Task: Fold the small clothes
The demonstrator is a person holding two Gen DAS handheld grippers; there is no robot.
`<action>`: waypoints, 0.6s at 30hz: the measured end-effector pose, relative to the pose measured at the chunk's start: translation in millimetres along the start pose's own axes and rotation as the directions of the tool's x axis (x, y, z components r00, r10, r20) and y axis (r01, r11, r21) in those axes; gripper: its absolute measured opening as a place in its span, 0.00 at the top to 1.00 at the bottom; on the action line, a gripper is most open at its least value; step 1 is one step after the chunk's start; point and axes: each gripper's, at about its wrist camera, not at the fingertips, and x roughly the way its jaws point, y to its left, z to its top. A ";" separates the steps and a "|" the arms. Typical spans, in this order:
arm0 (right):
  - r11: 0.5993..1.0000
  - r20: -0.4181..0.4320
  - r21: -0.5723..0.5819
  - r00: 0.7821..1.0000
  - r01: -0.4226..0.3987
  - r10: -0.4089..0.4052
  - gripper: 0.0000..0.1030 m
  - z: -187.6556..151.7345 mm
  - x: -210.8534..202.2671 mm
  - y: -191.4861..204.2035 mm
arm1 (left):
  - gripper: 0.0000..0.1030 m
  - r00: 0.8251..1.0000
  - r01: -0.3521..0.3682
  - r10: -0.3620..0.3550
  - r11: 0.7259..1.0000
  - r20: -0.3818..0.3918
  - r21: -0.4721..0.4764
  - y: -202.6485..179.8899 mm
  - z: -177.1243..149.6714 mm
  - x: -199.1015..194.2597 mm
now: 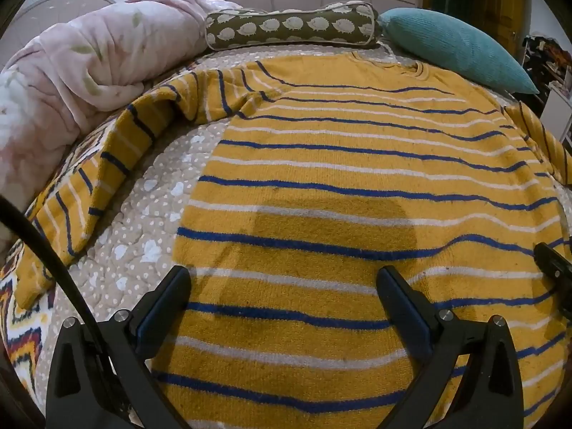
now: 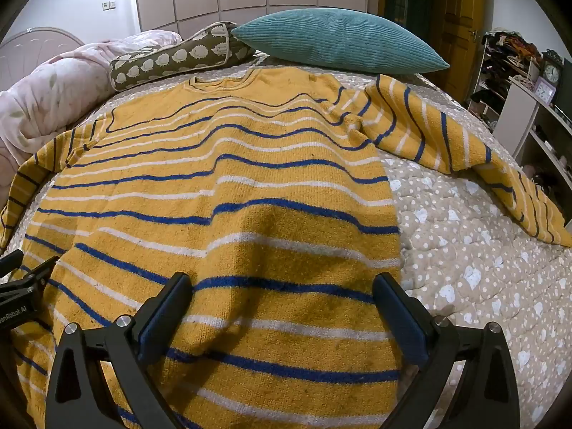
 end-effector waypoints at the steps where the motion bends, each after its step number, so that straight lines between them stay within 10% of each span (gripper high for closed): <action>1: 1.000 0.000 0.000 1.000 0.000 0.000 0.01 0.0 0.1 -0.1 | 0.00 1.000 -0.001 0.001 1.000 0.000 0.001 -0.2 -0.1 -0.1; 18: 1.000 0.000 0.000 1.000 0.000 0.000 0.01 -0.2 0.0 0.1 | 0.00 1.000 0.010 -0.010 1.000 0.017 -0.007 12.7 -5.8 2.5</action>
